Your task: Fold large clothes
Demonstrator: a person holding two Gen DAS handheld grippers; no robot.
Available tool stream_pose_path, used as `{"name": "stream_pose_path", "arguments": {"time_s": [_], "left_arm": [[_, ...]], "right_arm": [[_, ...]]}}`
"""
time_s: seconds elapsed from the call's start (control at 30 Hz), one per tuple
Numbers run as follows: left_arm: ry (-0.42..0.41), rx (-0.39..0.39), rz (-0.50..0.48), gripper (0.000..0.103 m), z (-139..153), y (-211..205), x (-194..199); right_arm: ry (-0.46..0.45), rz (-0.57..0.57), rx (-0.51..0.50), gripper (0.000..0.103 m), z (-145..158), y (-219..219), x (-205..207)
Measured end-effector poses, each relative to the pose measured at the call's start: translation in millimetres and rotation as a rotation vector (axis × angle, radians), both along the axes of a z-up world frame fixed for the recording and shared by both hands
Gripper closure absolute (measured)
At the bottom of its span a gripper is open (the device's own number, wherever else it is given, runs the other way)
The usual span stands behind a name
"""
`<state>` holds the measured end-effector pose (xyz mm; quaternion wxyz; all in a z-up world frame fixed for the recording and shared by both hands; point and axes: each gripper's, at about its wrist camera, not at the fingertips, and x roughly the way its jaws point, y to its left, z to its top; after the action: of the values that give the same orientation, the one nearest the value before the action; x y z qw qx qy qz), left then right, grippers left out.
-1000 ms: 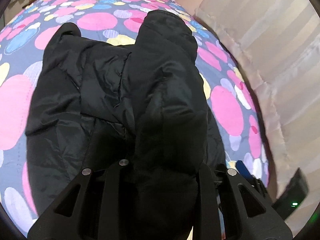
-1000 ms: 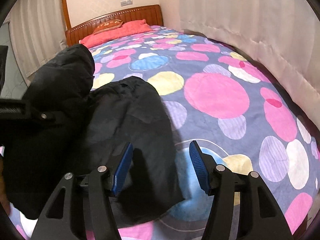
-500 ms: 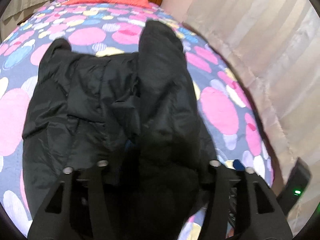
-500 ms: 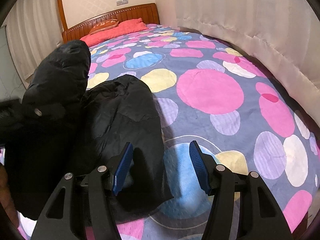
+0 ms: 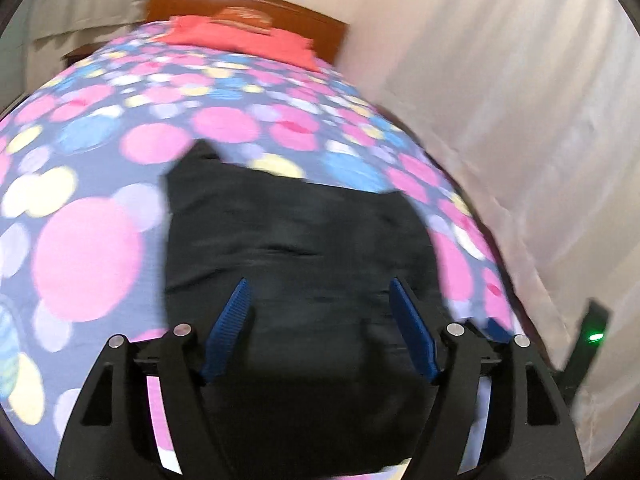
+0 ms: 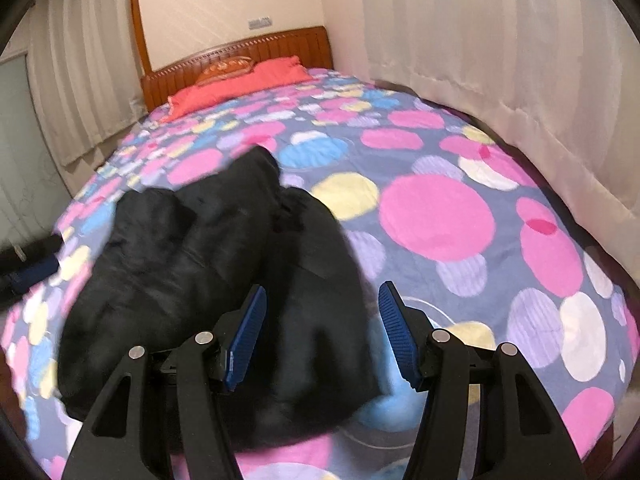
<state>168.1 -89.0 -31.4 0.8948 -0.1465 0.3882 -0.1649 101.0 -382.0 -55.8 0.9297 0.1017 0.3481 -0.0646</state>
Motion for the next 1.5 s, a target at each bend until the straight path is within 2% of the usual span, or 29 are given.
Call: {"name": "stream_pose_path", "arguments": {"time_s": [0.03,0.1,0.27,0.43,0.63,0.67,0.7,0.73,0.77,0.97,1.07,1.3,1.5], "left_arm": [[0.003,0.001,0.021,0.027,-4,8,-2],[0.007,0.006,0.067,0.025,-15,33,-2],[0.046,-0.006,0.110,0.024,-41,63,0],[0.090,-0.086,0.110,0.024,-60,72,-1],[0.098,-0.129,0.089,0.019,-79,67,-1],[0.101,-0.138,0.085,0.019,-81,67,0],[0.109,-0.149,0.076,0.019,-85,66,1],[0.114,-0.156,0.068,0.019,-88,64,2],[0.117,-0.160,0.062,0.019,-90,62,2],[0.129,-0.181,0.044,0.019,-96,53,6],[0.113,-0.153,0.000,0.020,-88,37,10],[0.093,0.018,-0.039,0.019,-80,-13,20],[0.079,0.084,-0.038,0.020,-88,-29,26]], "right_arm": [[-0.007,0.009,0.011,0.044,4,4,2],[-0.022,0.034,0.035,0.035,11,13,8],[-0.007,0.112,0.068,0.028,16,43,29],[0.072,0.140,0.003,0.028,1,74,48],[0.136,0.128,-0.007,0.026,-17,75,57],[0.143,0.129,0.001,0.028,-20,73,58],[0.148,0.134,0.016,0.034,-23,72,58],[0.157,0.141,0.030,0.050,-25,72,60],[0.168,0.154,0.050,0.059,-29,73,61],[0.136,0.173,0.013,0.085,-34,75,57],[0.115,0.161,-0.010,0.089,-32,69,56],[0.153,0.137,-0.020,0.089,-50,44,63],[0.170,0.137,0.004,0.088,-74,35,71]]}}
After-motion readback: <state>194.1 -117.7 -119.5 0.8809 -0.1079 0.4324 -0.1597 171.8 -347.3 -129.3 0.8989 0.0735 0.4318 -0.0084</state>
